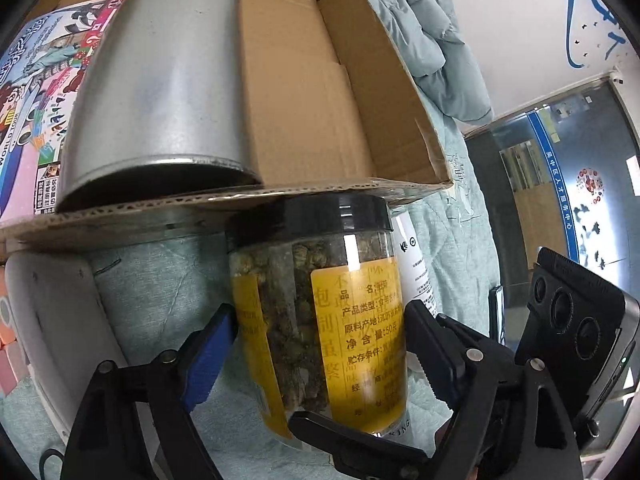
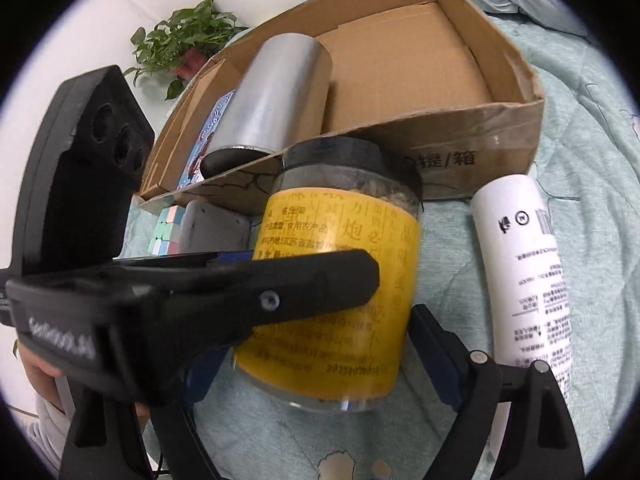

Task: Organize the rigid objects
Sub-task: 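Lift the yellow-labelled jar with both grippers and lower it beside the silver can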

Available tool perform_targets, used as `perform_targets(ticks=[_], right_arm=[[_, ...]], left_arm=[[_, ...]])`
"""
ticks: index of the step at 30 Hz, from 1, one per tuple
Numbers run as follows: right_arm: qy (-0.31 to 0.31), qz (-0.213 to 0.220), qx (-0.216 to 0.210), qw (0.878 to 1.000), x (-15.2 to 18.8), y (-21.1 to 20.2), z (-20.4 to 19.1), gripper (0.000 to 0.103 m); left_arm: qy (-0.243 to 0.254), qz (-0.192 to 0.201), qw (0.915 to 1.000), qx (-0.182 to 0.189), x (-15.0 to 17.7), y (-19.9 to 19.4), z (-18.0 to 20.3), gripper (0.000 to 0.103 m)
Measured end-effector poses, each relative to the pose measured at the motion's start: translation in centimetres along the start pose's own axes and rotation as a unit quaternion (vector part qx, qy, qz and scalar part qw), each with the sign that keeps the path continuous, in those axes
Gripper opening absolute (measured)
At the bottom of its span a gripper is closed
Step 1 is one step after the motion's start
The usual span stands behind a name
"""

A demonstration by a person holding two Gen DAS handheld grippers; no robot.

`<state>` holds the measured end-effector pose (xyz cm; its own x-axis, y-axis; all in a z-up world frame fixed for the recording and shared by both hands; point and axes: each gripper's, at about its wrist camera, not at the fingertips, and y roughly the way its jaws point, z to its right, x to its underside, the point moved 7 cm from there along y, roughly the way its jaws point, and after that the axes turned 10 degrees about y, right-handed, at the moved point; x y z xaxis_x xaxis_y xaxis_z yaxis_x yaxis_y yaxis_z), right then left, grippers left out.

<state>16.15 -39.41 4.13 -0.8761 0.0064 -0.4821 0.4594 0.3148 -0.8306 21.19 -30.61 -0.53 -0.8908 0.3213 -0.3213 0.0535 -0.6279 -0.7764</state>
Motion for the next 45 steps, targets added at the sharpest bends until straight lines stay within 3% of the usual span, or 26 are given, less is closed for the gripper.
perform_targets(ticks=[6, 16, 26, 33, 45], right_arm=[[-0.002, -0.004, 0.02, 1.0, 0.3, -0.3, -0.9, 0.086], [-0.039, 0.057, 0.014, 0.998, 1.6, -5.1, -4.7, 0.086], [-0.098, 0.066, 0.017, 0.993, -0.4, -6.4, -7.2, 0.086], [-0.106, 0.069, 0.017, 0.992, -3.6, -6.6, -8.4, 0.086], [-0.087, 0.058, 0.027, 0.994, -9.8, -6.2, -6.2, 0.086]], left_arm=[[0.027, 0.012, 0.9995, -0.007, 0.9, -1.6, 1.4, 0.082], [0.069, 0.083, 0.9939, -0.022, 2.0, -8.9, 4.5, 0.082], [0.061, 0.124, 0.99, -0.025, 1.5, -13.8, 3.6, 0.082], [0.066, 0.142, 0.9871, -0.031, -1.4, -15.3, 3.4, 0.082], [0.062, 0.123, 0.9901, -0.025, -10.0, -10.9, 3.4, 0.082]])
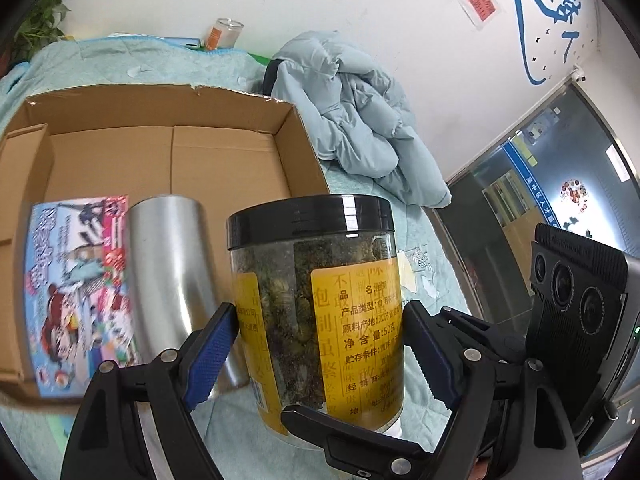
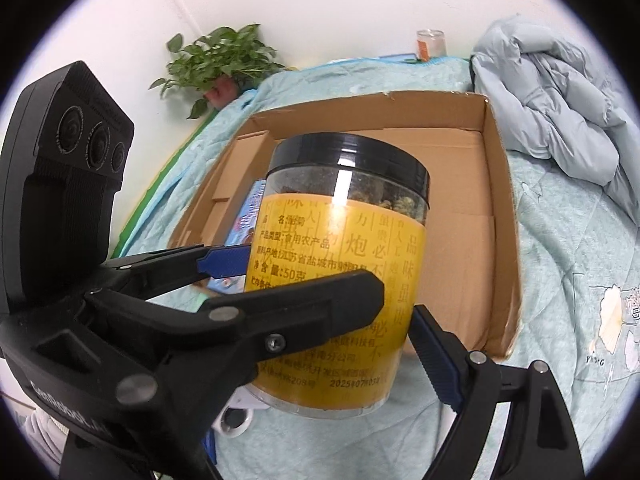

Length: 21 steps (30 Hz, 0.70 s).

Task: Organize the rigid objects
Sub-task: 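Lift the yellow-labelled jar with both grippers and lower it beside the silver can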

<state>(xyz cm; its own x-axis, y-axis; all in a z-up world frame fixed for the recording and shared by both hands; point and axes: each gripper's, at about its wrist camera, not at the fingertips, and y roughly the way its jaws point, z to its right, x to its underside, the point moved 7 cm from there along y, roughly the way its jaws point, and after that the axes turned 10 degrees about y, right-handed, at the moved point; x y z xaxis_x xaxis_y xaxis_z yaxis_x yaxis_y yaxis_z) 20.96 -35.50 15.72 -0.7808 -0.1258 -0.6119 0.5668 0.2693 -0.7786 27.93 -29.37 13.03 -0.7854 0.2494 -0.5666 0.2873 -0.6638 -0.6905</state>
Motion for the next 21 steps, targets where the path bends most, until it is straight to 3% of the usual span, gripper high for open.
perform_targets(ticks=[13, 18, 21], right_arm=[[0.024, -0.041, 0.003, 0.999, 0.4, 4.2, 4.0, 0.085], [0.022, -0.049, 0.017, 0.998, 0.6, 5.2, 4.1, 0.085], [0.037, -0.054, 0.021, 0.998, 0.7, 5.7, 4.6, 0.085]], left_arm=[[-0.023, -0.065, 0.9975, -0.018, 0.4, 7.2, -2.3, 0.082], [-0.001, -0.079, 0.9955, -0.052, 0.5, 7.4, -2.2, 0.078], [0.002, -0.068, 0.9949, -0.074, 0.4, 5.8, -2.5, 0.078]])
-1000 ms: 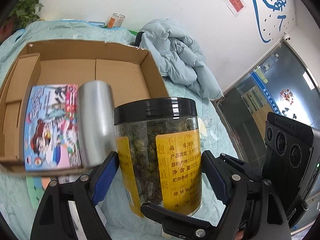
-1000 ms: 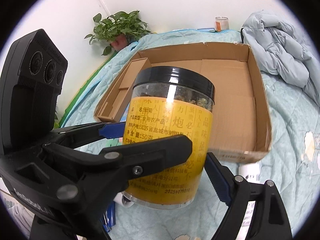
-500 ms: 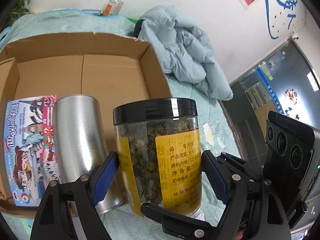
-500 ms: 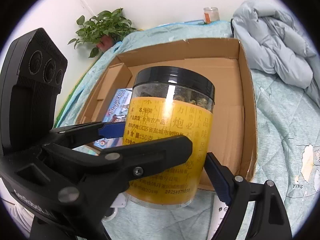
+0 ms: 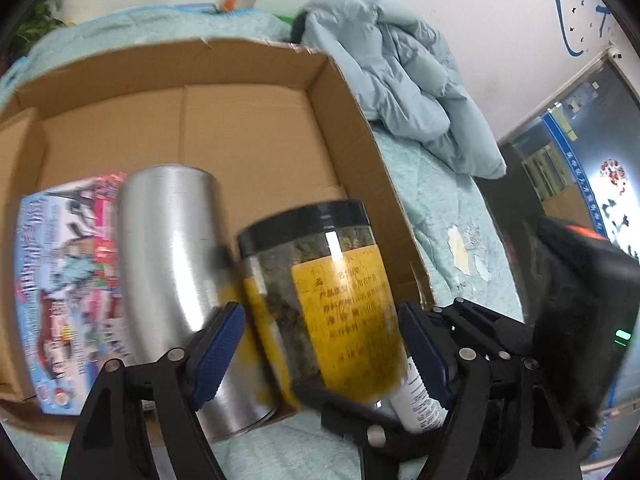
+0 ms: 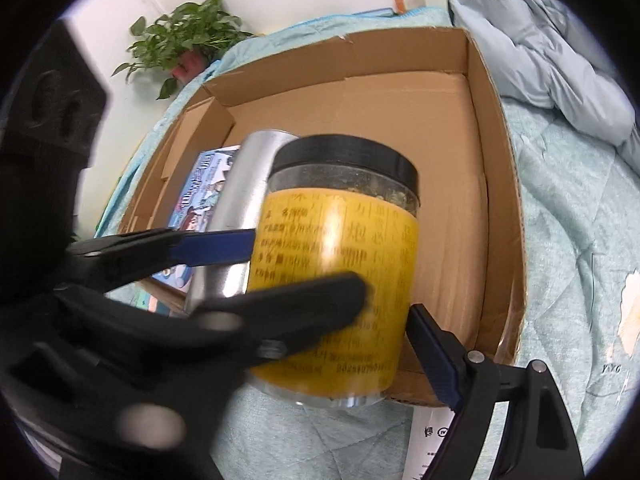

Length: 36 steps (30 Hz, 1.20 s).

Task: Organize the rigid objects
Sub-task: 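Lift the yellow-labelled jar with both grippers and lower it beside the silver can, then open both grippers and withdraw from the jar, then grasp the white spray bottle between both grippers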

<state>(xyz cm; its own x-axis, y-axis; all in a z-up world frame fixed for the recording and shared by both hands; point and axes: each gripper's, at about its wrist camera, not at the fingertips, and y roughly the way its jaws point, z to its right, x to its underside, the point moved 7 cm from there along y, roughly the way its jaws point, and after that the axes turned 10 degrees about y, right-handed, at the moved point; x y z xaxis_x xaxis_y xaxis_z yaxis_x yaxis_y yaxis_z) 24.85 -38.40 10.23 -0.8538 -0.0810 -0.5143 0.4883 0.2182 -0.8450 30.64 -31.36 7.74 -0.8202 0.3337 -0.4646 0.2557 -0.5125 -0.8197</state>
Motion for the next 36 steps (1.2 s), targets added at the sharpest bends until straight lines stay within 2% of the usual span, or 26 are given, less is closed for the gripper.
perform_targets(ticks=[2, 7, 10, 12, 14, 17, 18, 20, 21, 22, 23, 24, 25, 26, 27, 28, 29, 30, 31, 32, 33, 36], right_arm=[[0.003, 0.004, 0.003, 1.0, -0.2, 0.5, 0.4, 0.085], [0.0, 0.029, 0.013, 0.999, 0.1, 0.5, 0.1, 0.086], [0.016, 0.075, 0.017, 0.997, 0.4, -1.5, 0.5, 0.086], [0.006, 0.11, 0.023, 0.994, 1.2, -3.1, 0.2, 0.086], [-0.012, 0.146, 0.033, 0.989, 2.4, -4.8, -0.3, 0.086], [-0.034, 0.191, 0.046, 0.98, 4.4, -6.3, -0.7, 0.086], [-0.037, 0.204, 0.053, 0.977, 5.0, -6.5, -0.7, 0.086], [-0.039, 0.225, 0.071, 0.971, 6.1, -6.4, -0.3, 0.08], [-0.037, 0.229, 0.076, 0.97, 6.7, -6.3, 0.0, 0.072], [-0.035, 0.229, 0.08, 0.97, 7.3, -6.0, 0.4, 0.063], [-0.031, 0.226, 0.088, 0.97, 7.9, -5.8, 0.7, 0.059], [-0.025, 0.223, 0.099, 0.969, 8.5, -5.6, 1.3, 0.049], [-0.02, 0.225, 0.107, 0.968, 8.9, -5.5, 1.7, 0.041], [-0.019, 0.226, 0.111, 0.968, 9.3, -5.6, 2.1, 0.04], [-0.019, 0.228, 0.114, 0.967, 9.7, -5.6, 2.5, 0.04], [-0.023, 0.227, 0.118, 0.967, 10.0, -5.6, 2.8, 0.04], [-0.027, 0.225, 0.122, 0.966, 10.3, -5.6, 3.0, 0.04], [-0.033, 0.22, 0.127, 0.967, 10.5, -5.6, 3.4, 0.041], [-0.038, 0.208, 0.128, 0.969, 10.8, -5.4, 3.7, 0.048], [-0.037, 0.197, 0.127, 0.971, 11.2, -5.2, 4.2, 0.054], [-0.03, 0.187, 0.124, 0.974, 11.4, -5.0, 4.9, 0.065], [0.015, 0.169, 0.113, 0.979, 11.7, -4.3, 7.8, 0.067]], left_arm=[[0.008, 0.02, 0.9996, -0.02, 0.1, -1.7, -0.3, 0.078], [0.019, 0.054, 0.9975, -0.042, 2.4, -5.4, -1.3, 0.078], [0.024, 0.09, 0.9932, -0.07, 4.2, -8.2, -2.6, 0.078], [0.022, 0.123, 0.9881, -0.09, 5.2, -10.2, -3.4, 0.08], [0.018, 0.15, 0.9829, -0.105, 6.2, -11.9, -4.0, 0.087], [0.022, 0.194, 0.9699, -0.146, 8.2, -14.6, -4.6, 0.101], [0.026, 0.205, 0.9648, -0.162, 9.0, -15.3, -4.5, 0.102], [0.041, 0.216, 0.9603, -0.172, 10.7, -16.3, -4.3, 0.101], [0.048, 0.218, 0.9596, -0.172, 11.6, -16.6, -4.2, 0.086], [0.053, 0.22, 0.9596, -0.168, 12.4, -16.9, -4.0, 0.04], [0.056, 0.211, 0.9628, -0.159, 13.3, -16.9, -3.9, 0.015], [0.054, 0.201, 0.9657, -0.156, 13.9, -16.9, -4.1, 0.0], [0.047, 0.2, 0.9658, -0.159, 14.6, -16.9, -4.1, 0.001], [0.046, 0.203, 0.9645, -0.163, 15.3, -17.2, -4.0, 0.002], [0.049, 0.202, 0.9625, -0.174, 15.8, -17.4, -3.8, 0.018], [0.051, 0.194, 0.9612, -0.189, 16.3, -17.3, -3.7, 0.066], [0.051, 0.186, 0.9605, -0.2, 16.8, -17.4, -3.6, 0.095], [0.048, 0.194, 0.9578, -0.206, 17.4, -17.7, -3.6, 0.1], [0.047, 0.205, 0.9565, -0.202, 17.9, -18.0, -3.5, 0.103], [0.044, 0.201, 0.9581, -0.199, 18.3, -18.0, -3.5, 0.103], [0.041, 0.189, 0.9611, -0.197, 18.8, -17.8, -3.7, 0.103], [0.022, 0.178, 0.9622, -0.205, 19.9, -17.8, -4.7, 0.103]])
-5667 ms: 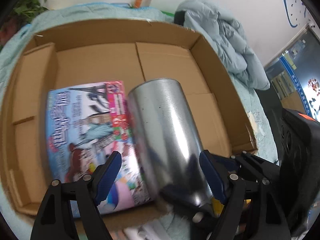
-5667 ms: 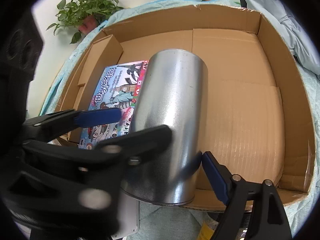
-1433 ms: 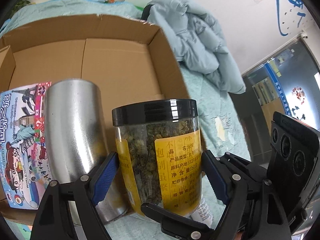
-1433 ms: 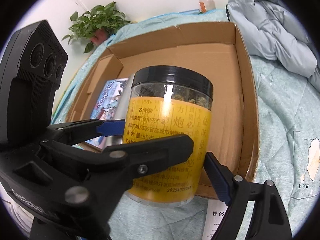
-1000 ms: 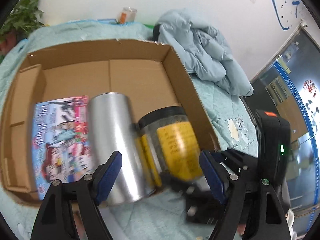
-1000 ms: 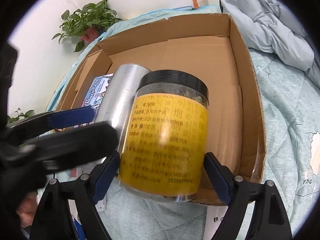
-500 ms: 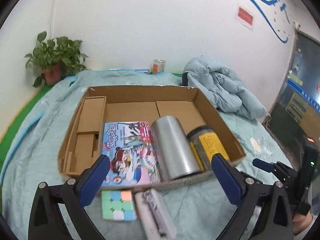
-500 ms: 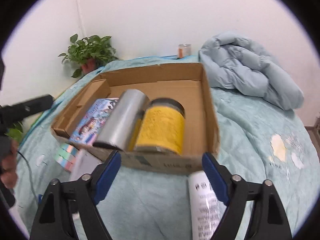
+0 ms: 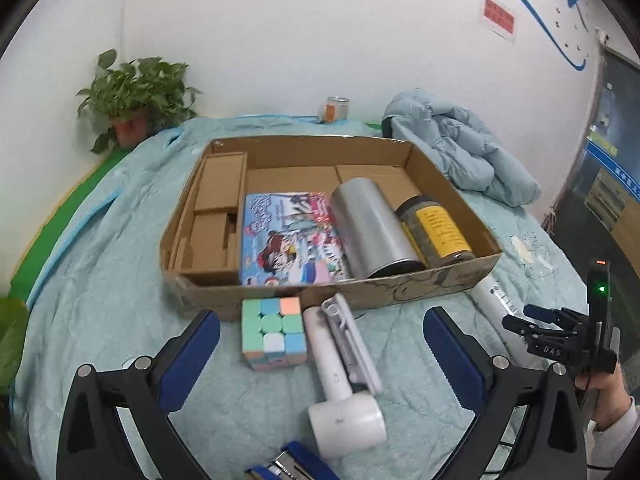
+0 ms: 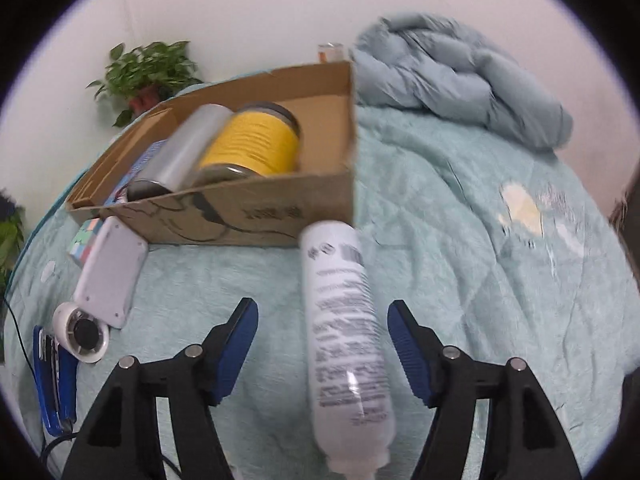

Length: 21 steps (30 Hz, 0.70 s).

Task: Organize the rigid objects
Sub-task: 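Grasp the white spray bottle between both grippers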

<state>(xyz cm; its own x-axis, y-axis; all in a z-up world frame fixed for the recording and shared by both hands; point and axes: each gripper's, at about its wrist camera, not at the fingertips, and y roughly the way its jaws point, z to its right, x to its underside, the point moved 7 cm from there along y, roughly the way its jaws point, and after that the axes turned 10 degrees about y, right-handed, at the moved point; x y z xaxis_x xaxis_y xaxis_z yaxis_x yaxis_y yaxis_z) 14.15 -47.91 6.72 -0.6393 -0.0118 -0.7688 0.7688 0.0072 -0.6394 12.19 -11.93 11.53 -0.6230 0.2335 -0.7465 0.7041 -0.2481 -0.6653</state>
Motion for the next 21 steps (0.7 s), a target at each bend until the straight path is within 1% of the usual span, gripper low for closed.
perform_targets(ticks=[3, 4, 5, 6, 7, 9, 10, 12, 13, 15, 16, 18, 20, 21], right_arm=[[0.026, -0.025, -0.001, 0.999, 0.4, 1.5, 2.0, 0.066], [0.033, -0.027, -0.011, 0.999, 0.4, 1.6, 2.3, 0.063], [0.04, -0.031, -0.022, 0.998, 0.6, 1.7, 2.3, 0.059], [0.039, -0.036, -0.03, 0.998, 0.8, 1.8, 1.9, 0.045], [0.019, -0.044, -0.03, 0.998, 1.3, 2.0, 1.0, 0.045], [-0.021, -0.035, -0.001, 0.999, 1.7, 1.7, 0.0, 0.044], [-0.027, -0.04, 0.0, 0.999, 2.0, 1.6, -0.6, 0.044], [-0.018, -0.052, -0.017, 0.998, 2.6, 1.1, -1.4, 0.044], [-0.034, -0.056, -0.027, 0.997, 3.2, 0.6, -2.6, 0.044], [-0.066, -0.055, -0.033, 0.996, 4.1, -0.3, -4.5, 0.044], [-0.075, -0.06, -0.042, 0.994, 4.8, -0.8, -5.7, 0.044], [-0.079, -0.077, -0.071, 0.991, 6.1, -1.3, -7.5, 0.045], [-0.082, -0.077, -0.115, 0.987, 7.1, -2.1, -9.3, 0.047], [-0.083, -0.077, -0.133, 0.985, 7.2, -2.4, -9.7, 0.05]], left_arm=[[-0.026, -0.01, 0.9996, 0.003, 1.0, 0.1, -0.7, 0.103], [-0.034, -0.012, 0.9993, 0.005, 1.2, 0.1, -0.6, 0.103], [-0.038, -0.012, 0.9992, 0.008, 1.4, 0.1, -0.6, 0.103], [-0.04, -0.013, 0.9991, 0.01, 1.7, 0.2, -0.4, 0.103], [-0.041, -0.016, 0.9989, 0.012, 1.9, 0.3, -0.2, 0.102], [-0.042, -0.023, 0.9985, 0.027, 2.1, 0.6, 0.5, 0.102], [-0.044, -0.024, 0.998, 0.039, 2.1, 0.7, 0.9, 0.102], [-0.05, -0.026, 0.9962, 0.066, 2.1, 0.9, 1.8, 0.102], [-0.053, -0.029, 0.9947, 0.083, 2.1, 1.2, 2.3, 0.102], [-0.06, -0.049, 0.9881, 0.133, 2.2, 1.9, 3.7, 0.101], [-0.063, -0.062, 0.9829, 0.161, 2.2, 2.3, 4.7, 0.101], [-0.061, -0.083, 0.9728, 0.208, 2.1, 3.2, 6.7, 0.101], [-0.05, -0.088, 0.9689, 0.226, 1.9, 3.6, 8.3, 0.101], [-0.039, -0.091, 0.9666, 0.236, 1.8, 4.1, 9.2, 0.101]])
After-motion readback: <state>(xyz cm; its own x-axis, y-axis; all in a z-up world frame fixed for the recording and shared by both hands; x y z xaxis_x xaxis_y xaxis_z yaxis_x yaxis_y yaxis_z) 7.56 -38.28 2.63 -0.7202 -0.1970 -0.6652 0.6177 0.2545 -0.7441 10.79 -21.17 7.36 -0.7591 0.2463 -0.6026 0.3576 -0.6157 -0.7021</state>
